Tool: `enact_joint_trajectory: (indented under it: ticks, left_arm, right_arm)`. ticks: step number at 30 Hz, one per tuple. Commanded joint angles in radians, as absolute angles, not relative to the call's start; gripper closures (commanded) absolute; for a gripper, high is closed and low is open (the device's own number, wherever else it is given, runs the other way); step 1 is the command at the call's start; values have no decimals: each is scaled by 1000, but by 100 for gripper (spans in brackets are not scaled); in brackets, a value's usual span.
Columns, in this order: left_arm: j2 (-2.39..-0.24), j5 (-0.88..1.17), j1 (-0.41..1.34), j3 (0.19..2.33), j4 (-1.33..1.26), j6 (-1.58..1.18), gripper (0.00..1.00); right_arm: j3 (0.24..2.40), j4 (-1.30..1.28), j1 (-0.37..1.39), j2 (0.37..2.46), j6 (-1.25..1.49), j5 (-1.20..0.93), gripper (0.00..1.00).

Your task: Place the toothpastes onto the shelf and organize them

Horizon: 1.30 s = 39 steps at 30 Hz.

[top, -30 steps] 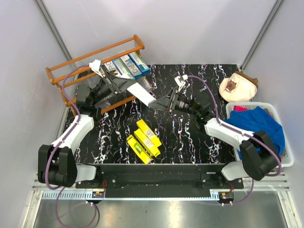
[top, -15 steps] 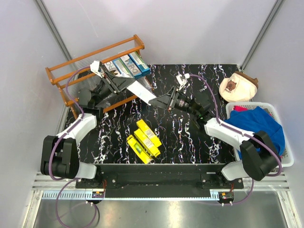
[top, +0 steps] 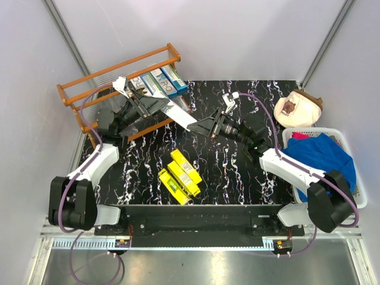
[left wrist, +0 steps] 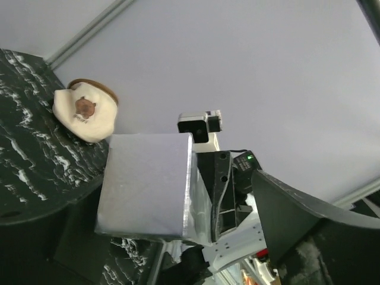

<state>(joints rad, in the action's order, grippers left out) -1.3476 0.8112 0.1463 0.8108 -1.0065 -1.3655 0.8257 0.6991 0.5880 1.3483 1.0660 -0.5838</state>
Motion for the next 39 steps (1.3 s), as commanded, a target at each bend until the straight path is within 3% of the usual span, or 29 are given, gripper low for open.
enact_joint_trajectory:
  ticks: [1,5,10,14,17,25,39]
  left_arm:
    - [-1220,778,144,877,-728,-1114,1]
    - [-1154,646,144,931,-325,-895,1]
    - [-1088,399,146,1003,-3,-677,1]
    - [-1049,6,146,1048,283,-624,1]
    - [-1025,-154,147,1057,360,-606,1]
    - [-1022,-230,146,1066,396,-528,1]
    - [-1051,-187,146,1074,390,-469,1]
  right_arm:
    - [865,684,588,1304,1035,-546,86]
    - [844,657,588,1286,1034,-526,89]
    - [812,568,583,1246,1013,-489,92]
    - [782,517,580,1233,993,-503,94]
    - [747,488,580,1235,980,-523,94]
    - [723,439,578,1304,897,-569,96]
    - [906,574,571,1678,894,-624,98]
